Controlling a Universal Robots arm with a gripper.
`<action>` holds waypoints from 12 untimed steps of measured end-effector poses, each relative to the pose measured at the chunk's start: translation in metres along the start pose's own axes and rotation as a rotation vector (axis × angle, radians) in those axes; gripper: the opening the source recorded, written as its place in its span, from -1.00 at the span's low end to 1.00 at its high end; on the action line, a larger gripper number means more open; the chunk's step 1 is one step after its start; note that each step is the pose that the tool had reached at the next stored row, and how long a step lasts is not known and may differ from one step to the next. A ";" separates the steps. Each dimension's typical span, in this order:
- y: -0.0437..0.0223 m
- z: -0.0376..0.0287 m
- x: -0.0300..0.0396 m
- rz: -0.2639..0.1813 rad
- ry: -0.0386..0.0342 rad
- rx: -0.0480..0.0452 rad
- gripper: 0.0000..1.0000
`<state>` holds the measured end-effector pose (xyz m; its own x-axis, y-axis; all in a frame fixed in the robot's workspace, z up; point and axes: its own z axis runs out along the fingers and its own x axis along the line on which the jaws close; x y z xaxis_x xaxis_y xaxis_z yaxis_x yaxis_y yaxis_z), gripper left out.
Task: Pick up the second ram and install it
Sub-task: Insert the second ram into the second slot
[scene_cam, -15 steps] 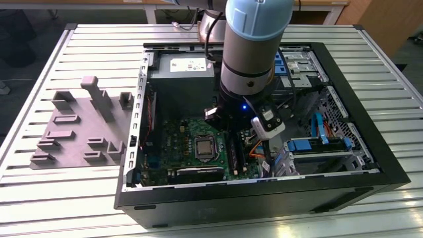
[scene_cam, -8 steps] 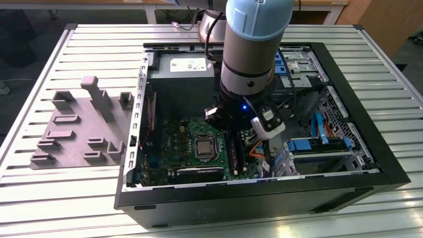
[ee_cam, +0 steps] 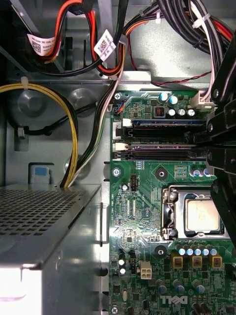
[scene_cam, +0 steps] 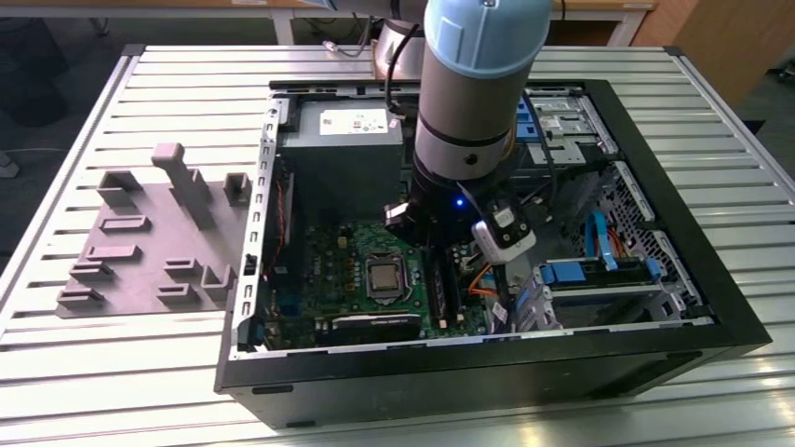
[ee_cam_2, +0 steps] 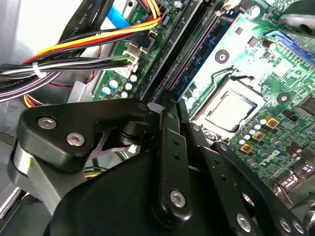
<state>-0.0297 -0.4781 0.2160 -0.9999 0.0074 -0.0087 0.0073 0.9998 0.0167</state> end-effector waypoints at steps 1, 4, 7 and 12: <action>0.0000 0.0001 0.0000 0.000 0.0000 0.0000 -0.72; 0.0000 0.0011 0.0000 0.000 0.0000 -0.0001 -0.72; 0.0000 0.0021 0.0000 0.000 -0.0001 -0.0001 -0.72; 0.0000 0.0030 0.0000 0.000 0.0001 0.0000 -0.72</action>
<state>-0.0297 -0.4781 0.2130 -0.9999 0.0074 -0.0087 0.0073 0.9998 0.0167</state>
